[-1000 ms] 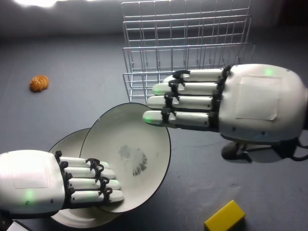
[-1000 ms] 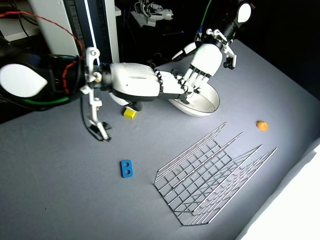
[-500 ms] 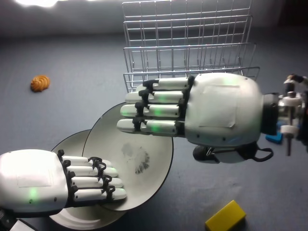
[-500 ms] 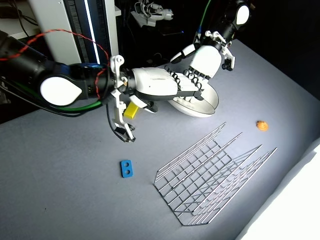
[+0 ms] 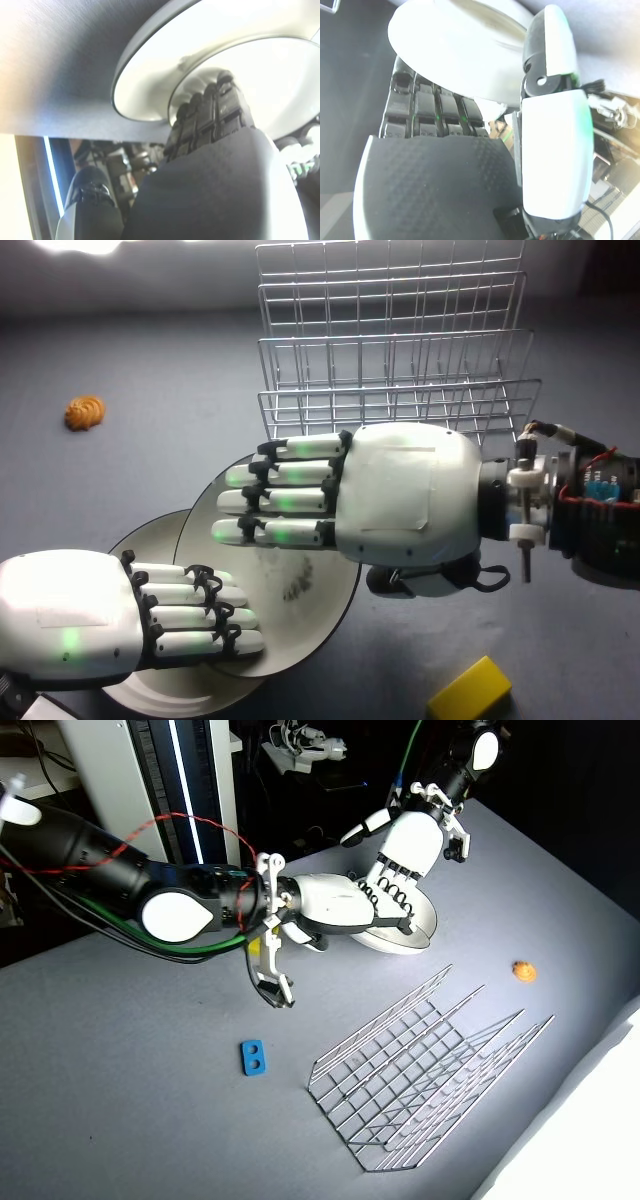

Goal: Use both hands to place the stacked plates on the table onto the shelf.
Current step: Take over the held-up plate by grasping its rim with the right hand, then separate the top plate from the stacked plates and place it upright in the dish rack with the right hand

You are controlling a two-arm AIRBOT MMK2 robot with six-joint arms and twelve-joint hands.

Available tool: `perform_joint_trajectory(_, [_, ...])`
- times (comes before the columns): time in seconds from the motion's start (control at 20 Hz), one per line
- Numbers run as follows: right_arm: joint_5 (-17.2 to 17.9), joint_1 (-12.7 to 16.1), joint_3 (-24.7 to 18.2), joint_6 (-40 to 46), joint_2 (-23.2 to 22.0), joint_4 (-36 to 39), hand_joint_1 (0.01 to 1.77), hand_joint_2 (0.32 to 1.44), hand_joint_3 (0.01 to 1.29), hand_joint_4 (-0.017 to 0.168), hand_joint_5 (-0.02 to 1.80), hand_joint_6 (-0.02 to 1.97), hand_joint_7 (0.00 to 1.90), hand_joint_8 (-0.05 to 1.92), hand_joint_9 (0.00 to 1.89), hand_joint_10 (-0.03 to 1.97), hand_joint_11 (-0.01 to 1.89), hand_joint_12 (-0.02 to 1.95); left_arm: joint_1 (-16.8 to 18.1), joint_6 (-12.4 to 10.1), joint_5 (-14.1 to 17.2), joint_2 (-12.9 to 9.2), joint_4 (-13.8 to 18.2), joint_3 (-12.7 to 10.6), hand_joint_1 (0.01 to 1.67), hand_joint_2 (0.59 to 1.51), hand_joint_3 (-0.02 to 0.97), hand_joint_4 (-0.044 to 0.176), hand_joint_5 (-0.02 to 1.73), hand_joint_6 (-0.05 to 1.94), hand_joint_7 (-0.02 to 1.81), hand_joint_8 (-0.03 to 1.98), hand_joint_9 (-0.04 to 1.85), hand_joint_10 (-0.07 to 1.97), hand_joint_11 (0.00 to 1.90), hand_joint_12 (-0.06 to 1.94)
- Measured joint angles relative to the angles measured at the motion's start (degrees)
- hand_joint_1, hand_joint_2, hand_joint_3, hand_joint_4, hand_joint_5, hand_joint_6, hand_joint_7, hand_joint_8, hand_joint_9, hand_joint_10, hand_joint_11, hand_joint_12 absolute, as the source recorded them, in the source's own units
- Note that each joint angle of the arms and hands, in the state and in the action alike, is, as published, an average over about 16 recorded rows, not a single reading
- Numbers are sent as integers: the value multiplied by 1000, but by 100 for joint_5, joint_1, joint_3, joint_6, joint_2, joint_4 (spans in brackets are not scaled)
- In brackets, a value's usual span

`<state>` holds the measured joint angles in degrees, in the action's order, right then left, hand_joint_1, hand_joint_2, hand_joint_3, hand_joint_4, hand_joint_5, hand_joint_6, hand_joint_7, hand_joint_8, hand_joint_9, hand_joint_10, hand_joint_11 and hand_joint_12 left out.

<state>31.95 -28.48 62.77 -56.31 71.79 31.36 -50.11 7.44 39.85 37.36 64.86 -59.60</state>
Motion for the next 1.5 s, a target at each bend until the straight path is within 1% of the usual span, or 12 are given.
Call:
perform_joint_trajectory(0.2, [-99,35,137,-70,204,-6,1158,953,24,-4,48,17,30,14,32,5,14,620,-2,1,13,16,-21,-20,25,1038,20,-6,-8,-17,-11,-18,-18,-21,17,-19])
perform_joint_trajectory(0.45, [-187,120,240,-65,337,96,1191,960,24,-4,90,17,65,15,68,11,13,716,-9,1,28,29,-59,-41,25,1040,20,-5,-8,-15,-11,-18,-17,-22,17,-21])
perform_joint_trajectory(0.55, [-215,155,273,-27,368,156,1202,971,24,-4,145,20,128,17,127,24,33,799,-13,2,34,34,-75,-48,25,1040,20,-5,-8,-14,-11,-18,-17,-22,17,-22])
perform_joint_trajectory(0.75, [-232,197,305,67,392,284,1221,995,24,-4,323,57,329,31,320,72,143,966,-20,2,42,40,-103,-59,25,1041,20,-4,-7,-13,-11,-19,-17,-21,16,-22])
perform_joint_trajectory(0.9, [-192,212,306,136,383,386,1234,1009,23,-5,436,234,479,115,475,147,260,1076,-26,1,44,42,-125,-66,25,1042,20,-4,-7,-12,-11,-19,-17,-21,16,-18])
perform_joint_trajectory(1.15, [-55,192,304,217,367,518,1245,1009,20,-4,646,548,734,364,745,398,518,1174,-29,0,39,46,-182,-82,24,1044,20,-4,-7,-10,-10,-18,-18,-20,16,-10])
perform_joint_trajectory(1.3, [25,167,295,230,359,536,1249,992,18,-3,751,726,856,516,878,540,675,1167,-21,-1,44,51,-254,-101,24,1046,20,-4,-5,-10,-10,-18,-18,-20,16,-8])
perform_joint_trajectory(1.4, [75,154,284,231,353,545,1252,979,17,-3,779,838,887,613,919,622,749,1121,-7,-2,52,54,-334,-123,24,1048,20,-2,-3,-7,-9,-15,-16,-17,16,-5])
perform_joint_trajectory(1.5, [117,145,264,233,346,541,1255,965,16,-3,785,944,899,708,942,702,804,1087,19,-3,51,56,-479,-164,24,1047,21,-2,0,-4,-5,-10,-13,-14,16,-2])
